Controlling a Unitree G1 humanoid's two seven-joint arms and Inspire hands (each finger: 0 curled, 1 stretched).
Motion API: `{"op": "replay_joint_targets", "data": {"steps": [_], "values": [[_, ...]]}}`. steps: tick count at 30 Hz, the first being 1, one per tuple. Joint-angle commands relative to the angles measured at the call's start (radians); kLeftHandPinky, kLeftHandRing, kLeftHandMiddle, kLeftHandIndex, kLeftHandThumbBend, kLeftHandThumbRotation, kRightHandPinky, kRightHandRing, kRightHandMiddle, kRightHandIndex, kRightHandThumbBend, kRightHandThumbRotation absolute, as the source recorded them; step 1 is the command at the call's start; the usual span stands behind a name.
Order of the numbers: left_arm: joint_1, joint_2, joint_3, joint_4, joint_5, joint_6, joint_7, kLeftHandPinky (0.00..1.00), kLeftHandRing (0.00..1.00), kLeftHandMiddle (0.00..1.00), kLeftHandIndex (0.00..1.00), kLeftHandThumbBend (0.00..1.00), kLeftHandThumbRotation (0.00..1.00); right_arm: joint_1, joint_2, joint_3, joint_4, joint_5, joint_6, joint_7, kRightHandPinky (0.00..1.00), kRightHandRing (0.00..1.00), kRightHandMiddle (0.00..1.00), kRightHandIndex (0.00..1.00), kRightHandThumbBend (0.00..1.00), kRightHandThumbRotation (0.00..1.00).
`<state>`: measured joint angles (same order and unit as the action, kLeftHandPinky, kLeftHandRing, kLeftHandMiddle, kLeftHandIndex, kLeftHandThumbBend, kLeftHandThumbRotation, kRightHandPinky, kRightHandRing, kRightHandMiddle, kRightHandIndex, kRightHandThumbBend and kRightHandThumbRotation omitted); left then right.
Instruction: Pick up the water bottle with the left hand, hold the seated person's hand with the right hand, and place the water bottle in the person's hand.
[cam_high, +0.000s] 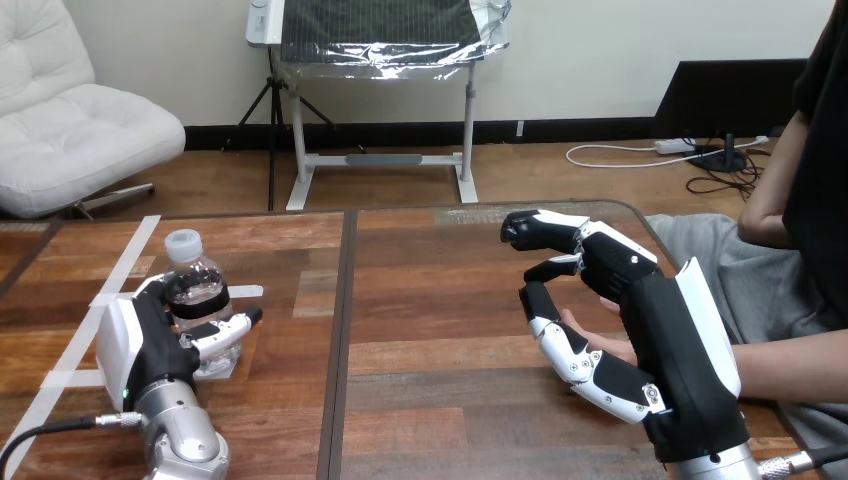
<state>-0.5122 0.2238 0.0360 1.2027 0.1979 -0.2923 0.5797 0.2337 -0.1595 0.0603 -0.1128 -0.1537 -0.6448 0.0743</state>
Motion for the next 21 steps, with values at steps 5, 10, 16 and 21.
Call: {"op": "replay_joint_targets", "data": {"steps": [5,10,16,21], "values": [[-0.079,-0.003,0.020,-0.002,-0.012,-0.032,0.038,0.50,0.56,0.58,0.57,0.76,0.00,-0.034,0.000,-0.014,-0.042,0.014,-0.015,-0.006,0.59,0.73,0.77,0.68,0.29,0.09],[-0.081,-0.007,0.021,-0.008,-0.008,-0.028,0.057,0.44,0.49,0.51,0.51,0.74,0.00,-0.034,0.001,-0.015,-0.043,0.014,-0.014,-0.008,0.59,0.73,0.76,0.68,0.30,0.09],[-0.085,-0.009,0.023,-0.007,-0.011,-0.019,0.062,0.41,0.45,0.48,0.49,0.73,0.00,-0.035,0.002,-0.014,-0.042,0.015,-0.016,-0.008,0.59,0.72,0.76,0.68,0.30,0.08],[-0.082,-0.009,0.018,-0.009,-0.006,-0.021,0.065,0.39,0.44,0.47,0.48,0.73,0.00,-0.036,0.001,-0.015,-0.043,0.013,-0.017,-0.008,0.59,0.72,0.76,0.68,0.30,0.08]]}}
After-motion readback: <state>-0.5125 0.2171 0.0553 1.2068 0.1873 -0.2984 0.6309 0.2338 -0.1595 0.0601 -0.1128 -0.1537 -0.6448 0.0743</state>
